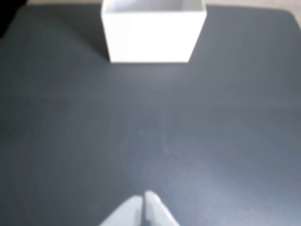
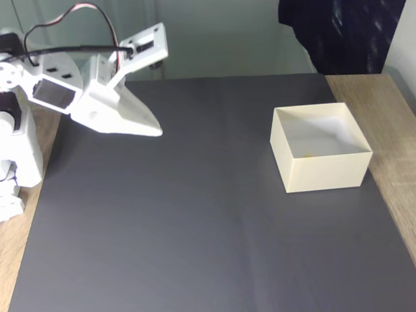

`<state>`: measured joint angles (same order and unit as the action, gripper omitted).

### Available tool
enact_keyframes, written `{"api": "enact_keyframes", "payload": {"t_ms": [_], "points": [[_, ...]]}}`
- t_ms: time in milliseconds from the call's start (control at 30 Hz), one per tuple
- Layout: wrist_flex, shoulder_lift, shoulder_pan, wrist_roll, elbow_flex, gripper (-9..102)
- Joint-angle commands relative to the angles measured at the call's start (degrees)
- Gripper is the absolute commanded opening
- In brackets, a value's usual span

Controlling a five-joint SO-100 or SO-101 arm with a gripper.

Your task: Grasp a cube block and put it in the white box.

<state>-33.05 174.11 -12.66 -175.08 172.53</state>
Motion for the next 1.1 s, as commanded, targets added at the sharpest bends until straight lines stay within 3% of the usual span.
{"api": "enact_keyframes", "payload": {"t_ms": [0,167,533,1067], "points": [[-1.2,3.9,0.0,0.1,1.2,0],[-7.4,13.4,0.0,-0.1,5.4,0],[-9.1,13.7,-0.1,0.3,7.7,0],[-20.9,13.8,3.1,3.3,9.8,0]]}}
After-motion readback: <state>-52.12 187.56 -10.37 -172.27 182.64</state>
